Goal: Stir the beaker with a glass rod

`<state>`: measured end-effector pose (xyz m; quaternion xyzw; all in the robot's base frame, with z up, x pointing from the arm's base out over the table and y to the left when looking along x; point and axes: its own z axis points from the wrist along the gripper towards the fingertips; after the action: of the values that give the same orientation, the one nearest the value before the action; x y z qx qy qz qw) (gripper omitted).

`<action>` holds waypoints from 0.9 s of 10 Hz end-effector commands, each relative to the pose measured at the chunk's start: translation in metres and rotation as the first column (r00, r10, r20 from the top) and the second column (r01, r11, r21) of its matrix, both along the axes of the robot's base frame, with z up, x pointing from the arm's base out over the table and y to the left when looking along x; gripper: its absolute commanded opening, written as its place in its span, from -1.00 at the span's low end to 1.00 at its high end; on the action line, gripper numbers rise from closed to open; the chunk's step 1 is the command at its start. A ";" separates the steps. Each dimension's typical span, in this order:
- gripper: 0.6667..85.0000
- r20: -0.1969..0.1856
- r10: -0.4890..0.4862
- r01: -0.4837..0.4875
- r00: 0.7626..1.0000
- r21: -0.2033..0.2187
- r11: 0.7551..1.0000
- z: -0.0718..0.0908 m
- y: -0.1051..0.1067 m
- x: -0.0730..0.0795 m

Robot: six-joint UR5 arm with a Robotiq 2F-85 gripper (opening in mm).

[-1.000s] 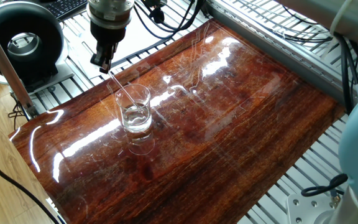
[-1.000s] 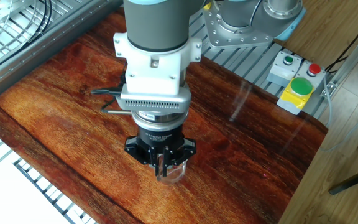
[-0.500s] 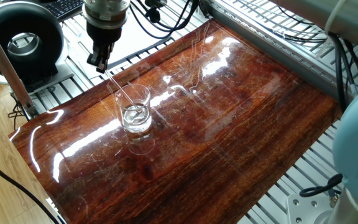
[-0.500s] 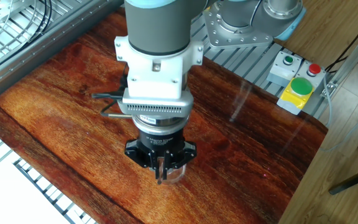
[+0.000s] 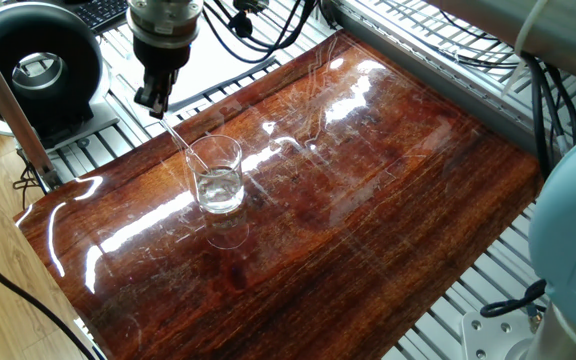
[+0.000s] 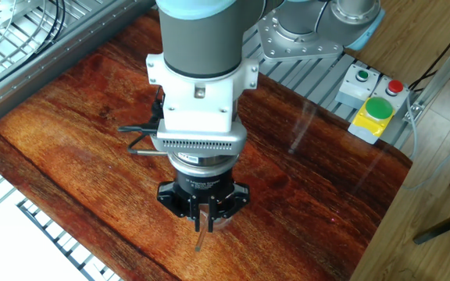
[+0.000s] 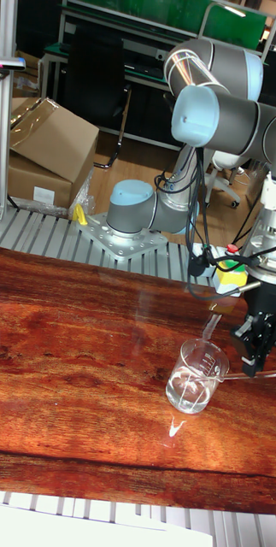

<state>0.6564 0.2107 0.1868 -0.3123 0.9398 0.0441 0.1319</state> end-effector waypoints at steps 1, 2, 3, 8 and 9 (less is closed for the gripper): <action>-0.45 0.004 0.010 -0.010 1.000 0.017 1.000 0.003 0.004 0.001; -0.45 0.004 0.010 -0.010 1.000 0.018 1.000 0.003 0.004 0.001; -0.45 0.000 0.010 -0.010 1.000 0.018 1.000 0.004 0.003 -0.001; -0.39 -0.121 0.041 -0.053 0.992 -0.100 0.994 0.038 -0.061 -0.049; -0.48 -0.155 0.041 -0.066 0.987 -0.158 0.985 0.047 -0.089 -0.063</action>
<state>0.6234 0.1637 0.2151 -0.3318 0.9397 0.0207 0.0807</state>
